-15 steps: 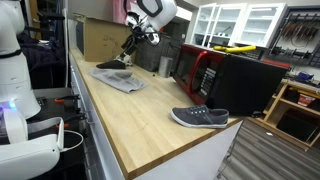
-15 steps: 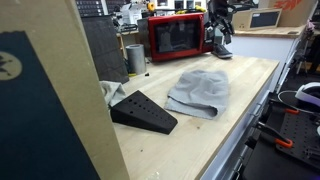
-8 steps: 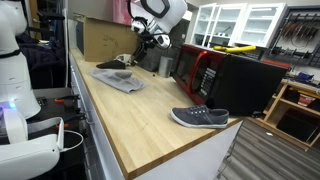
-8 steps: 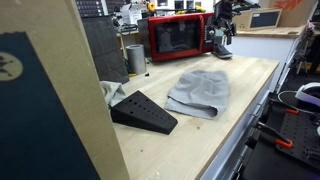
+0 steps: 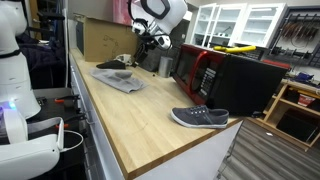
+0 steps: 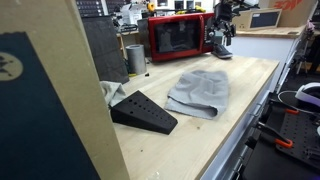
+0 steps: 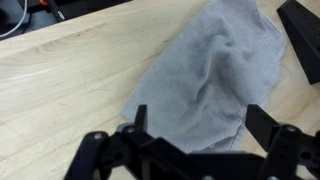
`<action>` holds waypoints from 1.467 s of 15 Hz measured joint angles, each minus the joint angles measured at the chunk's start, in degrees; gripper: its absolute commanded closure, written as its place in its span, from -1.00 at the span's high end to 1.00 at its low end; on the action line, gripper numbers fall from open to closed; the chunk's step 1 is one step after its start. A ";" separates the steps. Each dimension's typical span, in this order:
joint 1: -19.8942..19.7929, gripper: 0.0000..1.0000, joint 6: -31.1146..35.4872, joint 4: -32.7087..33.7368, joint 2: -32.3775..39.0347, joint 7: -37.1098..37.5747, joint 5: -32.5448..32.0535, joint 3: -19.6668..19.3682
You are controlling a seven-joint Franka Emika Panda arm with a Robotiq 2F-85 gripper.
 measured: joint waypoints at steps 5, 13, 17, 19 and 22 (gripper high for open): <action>0.01 1.00 0.01 0.00 0.03 -0.02 0.00 0.00; 0.55 1.00 2.39 0.89 3.25 -0.02 0.50 1.41; 1.74 1.00 4.38 2.95 5.89 -0.01 0.50 3.28; 2.43 1.00 5.53 4.26 7.15 -0.01 0.49 4.12; 3.29 1.00 6.25 6.09 8.70 0.09 0.49 4.88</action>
